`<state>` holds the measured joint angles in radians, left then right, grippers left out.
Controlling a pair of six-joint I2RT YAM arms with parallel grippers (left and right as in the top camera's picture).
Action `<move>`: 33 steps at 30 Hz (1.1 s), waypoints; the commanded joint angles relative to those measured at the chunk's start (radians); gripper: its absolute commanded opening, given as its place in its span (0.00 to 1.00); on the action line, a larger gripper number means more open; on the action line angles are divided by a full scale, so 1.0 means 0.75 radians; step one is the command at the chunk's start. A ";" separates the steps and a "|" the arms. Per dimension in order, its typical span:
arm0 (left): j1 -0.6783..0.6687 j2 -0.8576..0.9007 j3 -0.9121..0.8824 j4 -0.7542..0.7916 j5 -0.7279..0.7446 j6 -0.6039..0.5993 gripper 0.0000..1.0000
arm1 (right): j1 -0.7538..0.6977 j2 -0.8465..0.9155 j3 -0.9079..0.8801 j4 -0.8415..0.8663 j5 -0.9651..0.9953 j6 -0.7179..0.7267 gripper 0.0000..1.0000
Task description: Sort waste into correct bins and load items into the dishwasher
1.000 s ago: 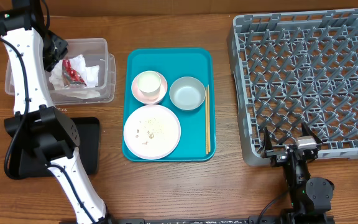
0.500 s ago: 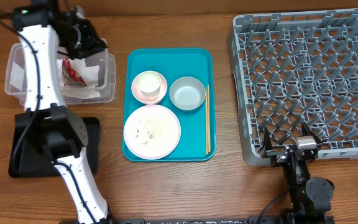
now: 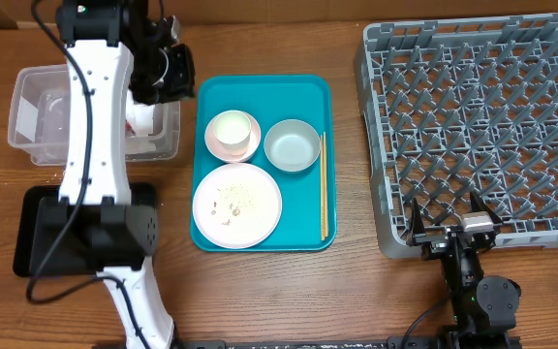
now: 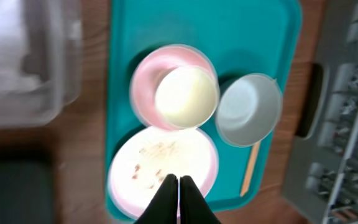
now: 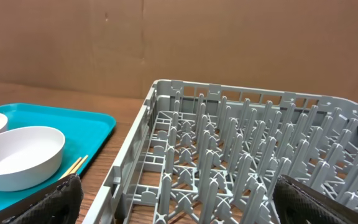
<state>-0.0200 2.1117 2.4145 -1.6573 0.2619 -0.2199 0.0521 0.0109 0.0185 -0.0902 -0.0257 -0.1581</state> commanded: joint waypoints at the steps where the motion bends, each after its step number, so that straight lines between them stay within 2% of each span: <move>1: -0.002 -0.068 0.004 -0.044 -0.273 -0.085 0.06 | -0.004 -0.011 -0.014 0.008 0.008 0.001 1.00; 6: 0.001 -0.087 -0.008 -0.043 -0.283 -0.111 0.08 | -0.004 -0.011 -0.014 0.008 0.008 0.001 1.00; 13: -0.020 -0.087 -0.008 -0.043 -0.194 -0.105 0.08 | -0.004 -0.011 -0.014 0.008 0.008 0.001 1.00; 15: -0.028 -0.087 -0.008 -0.043 -0.195 -0.101 0.14 | -0.004 -0.011 -0.014 0.008 0.008 0.001 1.00; 16: -0.035 -0.086 -0.008 -0.043 -0.197 -0.100 0.27 | -0.004 -0.011 -0.014 0.008 0.008 0.001 1.00; 17: -0.037 -0.085 -0.008 -0.043 -0.203 -0.095 0.56 | -0.004 -0.011 -0.014 0.008 0.008 0.001 1.00; 18: -0.038 -0.082 -0.008 -0.043 -0.224 -0.095 0.73 | -0.004 -0.011 -0.014 0.008 0.008 0.001 1.00; 21: -0.037 -0.082 -0.008 -0.042 -0.309 -0.096 1.00 | -0.004 -0.011 -0.014 0.008 0.008 0.001 1.00; 24: -0.023 -0.082 -0.008 -0.022 -0.470 -0.105 1.00 | -0.004 -0.011 -0.014 0.008 0.008 0.001 1.00; 26: -0.006 -0.082 -0.008 -0.012 -0.575 -0.214 1.00 | -0.004 -0.011 -0.014 0.008 0.008 0.001 1.00; 28: 0.034 -0.082 -0.008 -0.006 -0.657 -0.390 1.00 | -0.004 -0.011 -0.014 0.008 0.008 0.001 1.00; 33: 0.154 -0.082 -0.008 -0.018 -0.661 -0.578 1.00 | -0.004 -0.011 -0.014 0.008 0.008 0.001 1.00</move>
<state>0.0406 2.0598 2.4126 -1.6653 -0.1692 -0.5110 0.0521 0.0109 0.0185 -0.0898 -0.0254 -0.1577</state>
